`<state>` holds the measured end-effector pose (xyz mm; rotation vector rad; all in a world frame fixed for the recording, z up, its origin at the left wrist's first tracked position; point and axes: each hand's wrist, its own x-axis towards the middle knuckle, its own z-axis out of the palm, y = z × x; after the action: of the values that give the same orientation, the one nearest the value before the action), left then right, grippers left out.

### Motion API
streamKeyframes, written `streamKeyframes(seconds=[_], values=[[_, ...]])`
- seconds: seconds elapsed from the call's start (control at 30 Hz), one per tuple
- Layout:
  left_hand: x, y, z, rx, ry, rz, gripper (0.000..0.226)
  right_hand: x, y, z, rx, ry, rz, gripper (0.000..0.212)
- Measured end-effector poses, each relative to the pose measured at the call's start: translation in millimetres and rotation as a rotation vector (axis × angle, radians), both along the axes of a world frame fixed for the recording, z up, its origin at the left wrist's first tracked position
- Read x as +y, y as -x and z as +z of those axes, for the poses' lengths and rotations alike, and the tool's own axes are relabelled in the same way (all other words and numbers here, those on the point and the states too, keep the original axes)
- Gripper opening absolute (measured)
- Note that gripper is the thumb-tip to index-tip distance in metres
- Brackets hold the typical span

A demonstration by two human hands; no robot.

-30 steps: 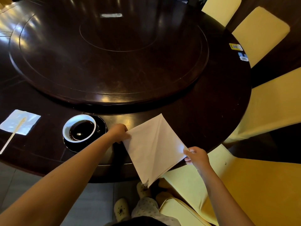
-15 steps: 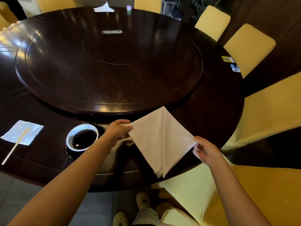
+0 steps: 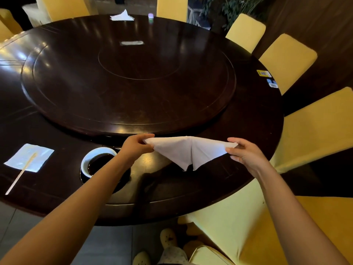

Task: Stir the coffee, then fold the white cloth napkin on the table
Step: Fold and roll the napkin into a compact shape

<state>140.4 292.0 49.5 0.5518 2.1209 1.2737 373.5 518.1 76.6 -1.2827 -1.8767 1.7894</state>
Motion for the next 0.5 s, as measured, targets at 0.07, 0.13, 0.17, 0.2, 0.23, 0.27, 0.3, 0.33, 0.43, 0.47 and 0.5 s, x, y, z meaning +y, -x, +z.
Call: streamKeyframes(seconds=[0.07, 0.13, 0.17, 0.2, 0.23, 0.27, 0.3, 0.33, 0.43, 0.47, 0.5], values=[[1, 1, 4, 0.280, 0.055, -0.040, 0.037, 0, 2, 7, -0.093, -0.173, 0.054, 0.031], [1, 4, 10, 0.423, 0.070, -0.090, 0.030, 1, 3, 13, -0.122, -0.274, 0.074, 0.023], [0, 5, 15, 0.476, 0.078, -0.120, 0.026, 3, 3, 17, -0.127, -0.307, 0.082, 0.019], [-1, 7, 20, 0.514, 0.083, -0.147, 0.023, 5, 2, 20, -0.134, -0.332, 0.091, 0.016], [-3, 8, 24, 0.536, 0.079, -0.167, 0.021, 7, 1, 24, -0.143, -0.348, 0.101, 0.013], [-5, 10, 29, 0.553, 0.074, -0.179, 0.019, 9, 0, 27, -0.156, -0.349, 0.117, 0.011], [-7, 11, 32, 0.569, 0.068, -0.185, 0.017, 12, -2, 29, -0.173, -0.333, 0.139, 0.011], [-9, 13, 34, 0.575, 0.064, -0.186, 0.015, 14, -4, 29, -0.188, -0.297, 0.164, 0.011], [-16, 18, 30, 0.358, -0.011, -0.161, 0.010, 20, -9, 26, -0.119, -0.068, 0.200, 0.010], [-18, 18, 28, 0.204, -0.076, -0.143, 0.010, 21, -9, 23, -0.068, 0.020, 0.194, 0.011], [-20, 17, 24, 0.057, -0.144, -0.122, 0.011, 21, -10, 19, -0.024, 0.096, 0.177, 0.013]])
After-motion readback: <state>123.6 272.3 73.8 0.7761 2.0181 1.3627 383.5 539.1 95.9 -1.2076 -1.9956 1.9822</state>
